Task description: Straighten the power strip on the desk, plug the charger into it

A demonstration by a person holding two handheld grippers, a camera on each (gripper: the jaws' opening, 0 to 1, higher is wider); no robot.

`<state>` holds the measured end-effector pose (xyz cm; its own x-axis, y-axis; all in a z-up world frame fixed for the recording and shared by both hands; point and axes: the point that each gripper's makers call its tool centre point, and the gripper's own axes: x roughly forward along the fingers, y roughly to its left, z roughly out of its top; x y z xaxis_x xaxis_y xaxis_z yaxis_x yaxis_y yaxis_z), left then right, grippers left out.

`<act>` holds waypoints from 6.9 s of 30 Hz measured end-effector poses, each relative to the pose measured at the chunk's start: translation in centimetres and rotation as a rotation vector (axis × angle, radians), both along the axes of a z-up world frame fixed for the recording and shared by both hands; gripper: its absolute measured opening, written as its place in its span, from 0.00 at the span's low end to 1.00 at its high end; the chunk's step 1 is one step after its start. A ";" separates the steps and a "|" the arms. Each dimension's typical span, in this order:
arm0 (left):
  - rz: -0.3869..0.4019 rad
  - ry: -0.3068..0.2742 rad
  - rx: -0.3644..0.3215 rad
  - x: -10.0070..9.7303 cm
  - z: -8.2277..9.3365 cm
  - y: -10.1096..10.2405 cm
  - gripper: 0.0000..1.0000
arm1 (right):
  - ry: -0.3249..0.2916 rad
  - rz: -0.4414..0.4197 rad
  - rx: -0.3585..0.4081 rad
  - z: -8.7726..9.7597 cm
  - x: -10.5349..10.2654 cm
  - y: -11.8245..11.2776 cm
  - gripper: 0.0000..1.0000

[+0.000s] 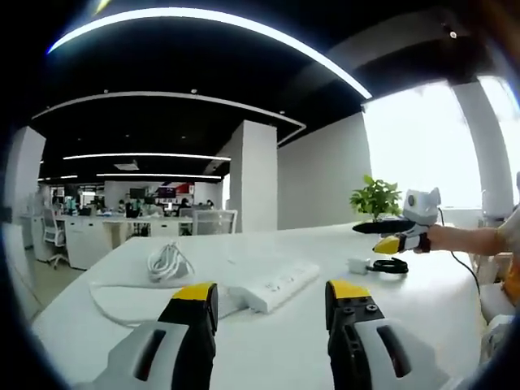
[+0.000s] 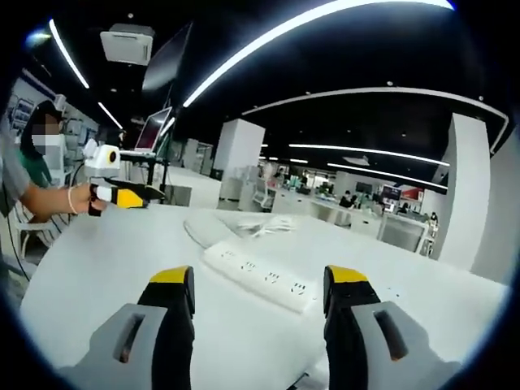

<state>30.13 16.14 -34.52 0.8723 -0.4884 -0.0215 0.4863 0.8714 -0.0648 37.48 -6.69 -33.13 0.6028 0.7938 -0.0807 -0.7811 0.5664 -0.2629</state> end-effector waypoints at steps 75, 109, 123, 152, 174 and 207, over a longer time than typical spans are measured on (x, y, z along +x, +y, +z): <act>-0.073 0.247 0.187 11.6 -7.6 -4.0 0.78 | 0.289 0.084 -0.141 -8.2 9.2 2.9 0.54; -0.096 0.276 0.224 12.0 -7.9 -4.6 0.59 | 0.323 0.036 -0.173 -9.3 9.5 2.9 0.37; -0.107 0.288 0.217 11.9 -8.1 -5.3 0.56 | 0.305 0.006 -0.190 -9.5 9.8 2.6 0.30; -0.095 0.304 0.257 12.6 -8.5 -4.9 0.48 | 0.332 -0.038 -0.174 -9.4 10.3 2.2 0.27; -0.136 0.297 0.285 13.1 -8.4 -4.8 0.43 | 0.327 -0.089 -0.187 -9.4 9.2 1.8 0.24; -0.232 0.279 0.303 12.9 -8.4 -4.6 0.43 | 0.346 -0.171 -0.190 -9.3 8.1 1.5 0.23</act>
<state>43.02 11.49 -42.89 0.6813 -0.6053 -0.4116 0.6708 0.7414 0.0199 45.59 -5.21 -42.40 0.6361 0.6363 -0.4364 -0.7407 0.6620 -0.1143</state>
